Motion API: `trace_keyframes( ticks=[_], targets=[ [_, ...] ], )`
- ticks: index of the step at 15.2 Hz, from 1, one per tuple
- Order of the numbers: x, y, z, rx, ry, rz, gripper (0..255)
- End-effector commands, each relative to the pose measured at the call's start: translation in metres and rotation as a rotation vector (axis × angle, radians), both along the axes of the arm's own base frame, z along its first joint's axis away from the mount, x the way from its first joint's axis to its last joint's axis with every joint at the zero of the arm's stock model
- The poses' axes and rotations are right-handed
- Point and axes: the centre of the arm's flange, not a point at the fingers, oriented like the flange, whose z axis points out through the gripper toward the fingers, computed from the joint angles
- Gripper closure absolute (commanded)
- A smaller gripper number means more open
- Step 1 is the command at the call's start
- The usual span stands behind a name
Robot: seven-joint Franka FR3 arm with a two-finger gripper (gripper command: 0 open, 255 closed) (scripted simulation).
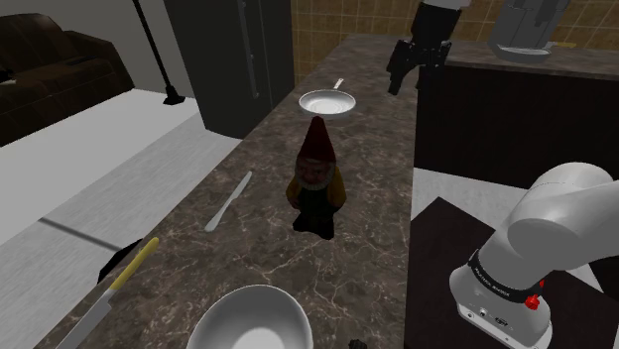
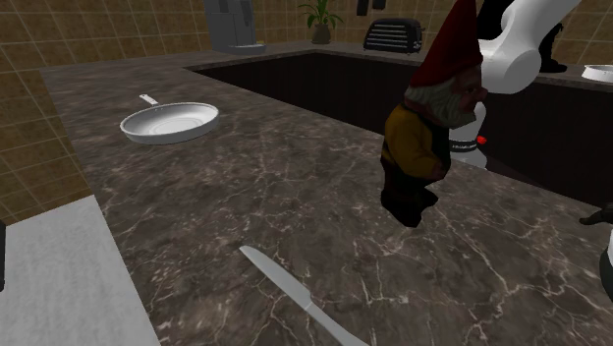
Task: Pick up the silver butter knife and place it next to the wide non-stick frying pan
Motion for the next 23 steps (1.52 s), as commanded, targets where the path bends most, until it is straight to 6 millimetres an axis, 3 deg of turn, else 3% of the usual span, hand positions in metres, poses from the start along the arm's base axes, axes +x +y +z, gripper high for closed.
trace_keyframes(
  ticks=[1, 12, 23],
  targets=[
    [0.0, 0.0, 0.0, 0.0, 0.0, 0.0, 0],
    [0.039, 0.133, -0.059, -0.017, 0.038, -0.24, 0],
    [0.105, 0.252, -0.122, -0.034, 0.075, -0.481, 0]
  ],
)
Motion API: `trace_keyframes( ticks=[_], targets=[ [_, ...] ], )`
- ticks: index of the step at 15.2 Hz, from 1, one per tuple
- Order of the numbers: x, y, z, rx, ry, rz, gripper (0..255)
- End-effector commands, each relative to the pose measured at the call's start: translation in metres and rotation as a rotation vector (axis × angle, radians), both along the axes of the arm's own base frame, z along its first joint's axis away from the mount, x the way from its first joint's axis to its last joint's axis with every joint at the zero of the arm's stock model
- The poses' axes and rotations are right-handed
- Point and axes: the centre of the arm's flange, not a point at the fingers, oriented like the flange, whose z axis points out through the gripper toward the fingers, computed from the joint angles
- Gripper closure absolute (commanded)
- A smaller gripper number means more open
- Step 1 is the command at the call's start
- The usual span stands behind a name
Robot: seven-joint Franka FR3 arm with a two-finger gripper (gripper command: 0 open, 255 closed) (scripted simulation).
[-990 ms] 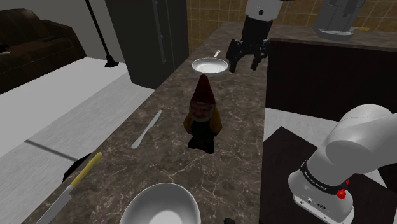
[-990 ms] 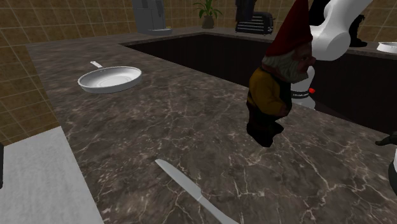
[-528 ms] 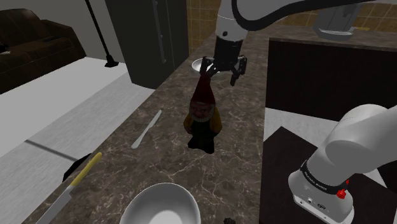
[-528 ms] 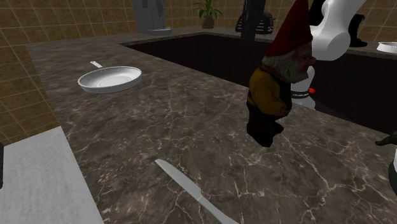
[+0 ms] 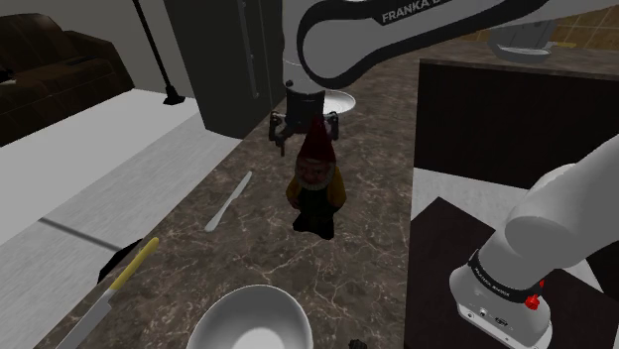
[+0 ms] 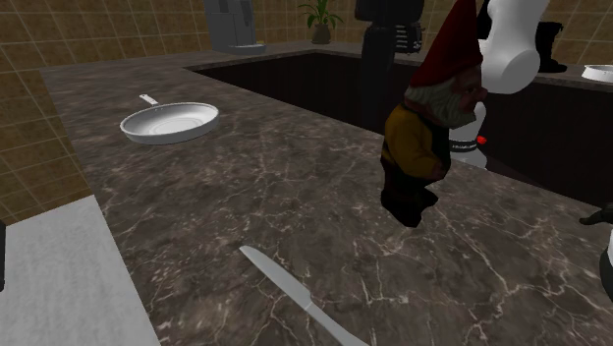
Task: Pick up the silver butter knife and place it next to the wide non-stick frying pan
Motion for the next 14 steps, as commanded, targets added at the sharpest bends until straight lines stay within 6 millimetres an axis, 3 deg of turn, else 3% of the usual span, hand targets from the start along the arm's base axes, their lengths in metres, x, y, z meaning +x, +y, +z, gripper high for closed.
trace_keyframes(
  ticks=[1, 14],
  targets=[
    [0.011, 0.023, -0.01, -0.001, 0.007, -0.049, 0],
    [0.123, 0.135, -0.091, -0.021, 0.051, -0.333, 0]
  ],
)
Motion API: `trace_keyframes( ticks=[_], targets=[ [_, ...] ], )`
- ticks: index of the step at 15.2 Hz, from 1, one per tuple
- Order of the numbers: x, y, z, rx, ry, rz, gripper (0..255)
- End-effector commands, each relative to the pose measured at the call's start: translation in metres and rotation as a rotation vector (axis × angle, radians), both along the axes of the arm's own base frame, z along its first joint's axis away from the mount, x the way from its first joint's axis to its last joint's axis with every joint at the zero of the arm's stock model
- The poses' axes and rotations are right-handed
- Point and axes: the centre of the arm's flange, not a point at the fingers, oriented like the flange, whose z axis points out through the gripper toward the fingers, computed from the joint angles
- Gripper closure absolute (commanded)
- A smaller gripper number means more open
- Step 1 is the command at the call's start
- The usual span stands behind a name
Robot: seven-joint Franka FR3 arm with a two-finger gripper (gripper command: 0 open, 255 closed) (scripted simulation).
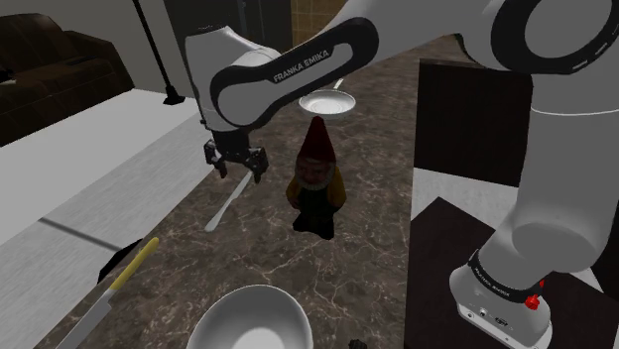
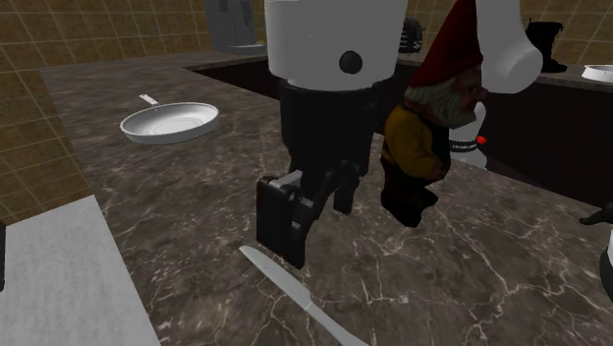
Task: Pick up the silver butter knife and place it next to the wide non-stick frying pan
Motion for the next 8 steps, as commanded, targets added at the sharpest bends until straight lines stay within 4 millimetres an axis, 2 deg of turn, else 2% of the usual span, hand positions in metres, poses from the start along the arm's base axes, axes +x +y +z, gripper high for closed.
trace_keyframes(
  ticks=[1, 2, 8],
  targets=[
    [0.018, 0.015, -0.015, -0.005, 0.006, -0.048, 0],
    [0.028, 0.022, -0.022, -0.007, 0.01, -0.069, 0],
    [0.029, 0.023, -0.049, -0.007, 0.01, -0.071, 0]
  ],
)
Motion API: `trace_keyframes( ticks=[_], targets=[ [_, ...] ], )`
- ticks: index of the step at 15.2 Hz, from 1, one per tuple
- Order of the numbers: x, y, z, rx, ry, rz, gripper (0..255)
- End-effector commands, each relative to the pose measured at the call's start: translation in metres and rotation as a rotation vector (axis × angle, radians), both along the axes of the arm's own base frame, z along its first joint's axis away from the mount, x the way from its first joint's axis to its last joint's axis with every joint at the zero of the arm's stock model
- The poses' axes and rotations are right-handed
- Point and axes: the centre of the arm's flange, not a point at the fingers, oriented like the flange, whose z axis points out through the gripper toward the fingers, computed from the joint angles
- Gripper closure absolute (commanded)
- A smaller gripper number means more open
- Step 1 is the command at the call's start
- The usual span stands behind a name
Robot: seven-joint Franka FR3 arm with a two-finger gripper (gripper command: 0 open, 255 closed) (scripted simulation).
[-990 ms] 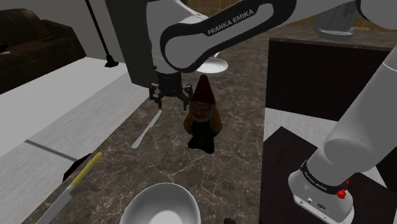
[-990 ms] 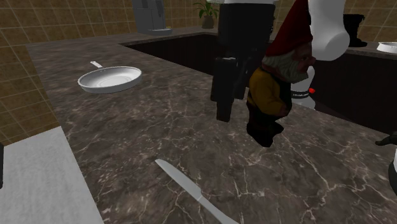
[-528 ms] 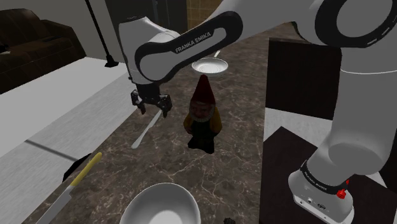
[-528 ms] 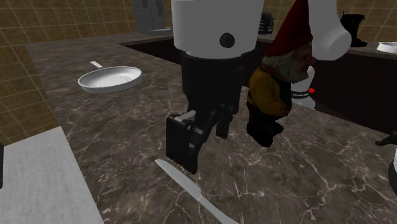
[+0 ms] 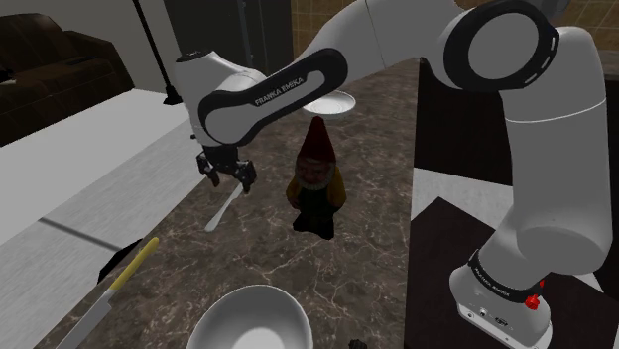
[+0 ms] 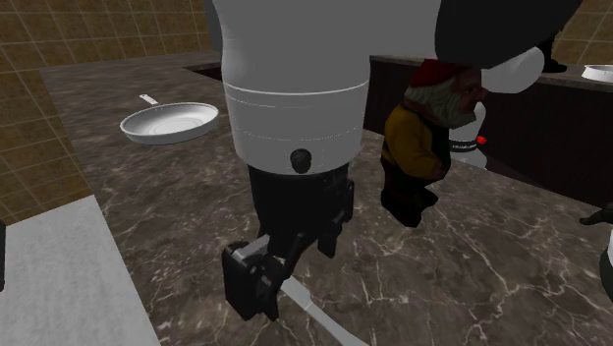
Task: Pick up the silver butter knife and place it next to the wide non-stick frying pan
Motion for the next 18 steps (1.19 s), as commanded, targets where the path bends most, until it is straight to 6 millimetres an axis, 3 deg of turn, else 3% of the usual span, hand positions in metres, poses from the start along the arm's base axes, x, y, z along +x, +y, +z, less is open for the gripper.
trace_keyframes(
  ticks=[1, 2, 10, 11, 18],
  targets=[
    [-0.0006, 0.0005, -0.0115, 0.0, 0.0, 0.0, 0],
    [-0.0005, 0.0005, -0.0198, 0.0, 0.0, 0.0, 0],
    [-0.0005, 0.0005, -0.0198, 0.0, 0.0, 0.0, 0],
    [-0.0005, 0.0003, -0.0198, 0.0, 0.0, 0.0, 255],
    [-0.0008, 0.0006, -0.0194, 0.0, 0.0, 0.0, 255]
  ],
)
